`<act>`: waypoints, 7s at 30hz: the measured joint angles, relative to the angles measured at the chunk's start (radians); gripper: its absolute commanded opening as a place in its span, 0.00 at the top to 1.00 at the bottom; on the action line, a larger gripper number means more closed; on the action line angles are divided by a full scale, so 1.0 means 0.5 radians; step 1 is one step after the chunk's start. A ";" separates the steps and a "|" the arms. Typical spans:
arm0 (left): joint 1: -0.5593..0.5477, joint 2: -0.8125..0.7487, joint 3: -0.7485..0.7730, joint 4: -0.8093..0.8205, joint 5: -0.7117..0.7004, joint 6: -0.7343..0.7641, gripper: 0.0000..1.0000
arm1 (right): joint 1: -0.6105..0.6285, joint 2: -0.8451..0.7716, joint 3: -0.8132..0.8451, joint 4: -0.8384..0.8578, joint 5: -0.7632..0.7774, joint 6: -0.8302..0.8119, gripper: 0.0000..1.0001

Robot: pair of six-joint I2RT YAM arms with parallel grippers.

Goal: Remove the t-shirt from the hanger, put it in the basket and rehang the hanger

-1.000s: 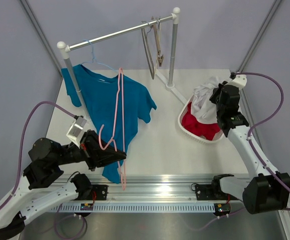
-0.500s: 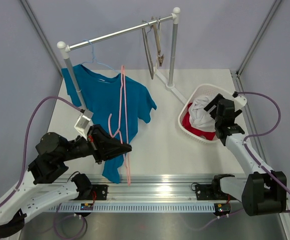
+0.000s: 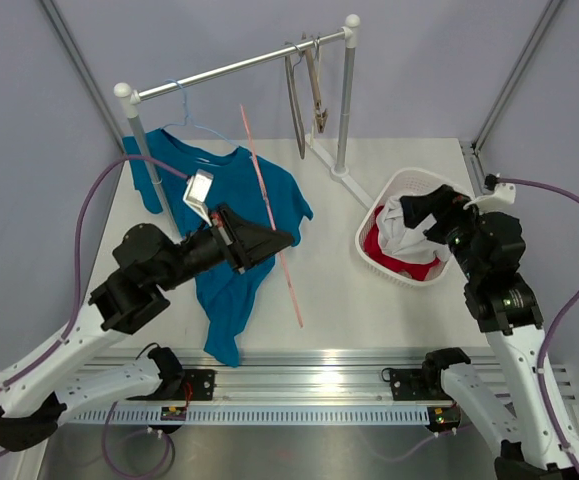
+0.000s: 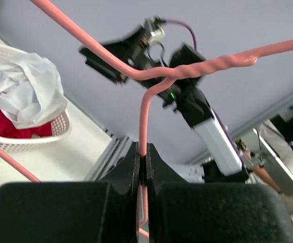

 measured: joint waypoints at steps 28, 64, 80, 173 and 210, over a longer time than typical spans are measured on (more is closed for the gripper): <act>0.273 0.642 0.372 0.290 -0.350 -0.393 1.00 | 2.103 0.542 0.645 -0.330 0.733 -0.711 0.71; 0.289 -1.044 -0.210 -1.066 -0.531 0.577 0.01 | 2.133 1.048 1.010 -0.604 1.325 -0.661 1.00; 0.289 -1.187 -0.617 -1.186 -0.620 0.738 0.01 | 1.575 1.685 1.522 -0.362 1.114 -0.832 1.00; 0.540 -0.908 -0.464 -1.019 -0.723 0.597 0.01 | 1.569 2.148 1.714 0.262 -0.125 -1.042 1.00; 0.545 0.198 0.081 -0.214 -0.806 0.156 0.38 | 2.136 1.036 0.273 0.981 0.726 -0.870 1.00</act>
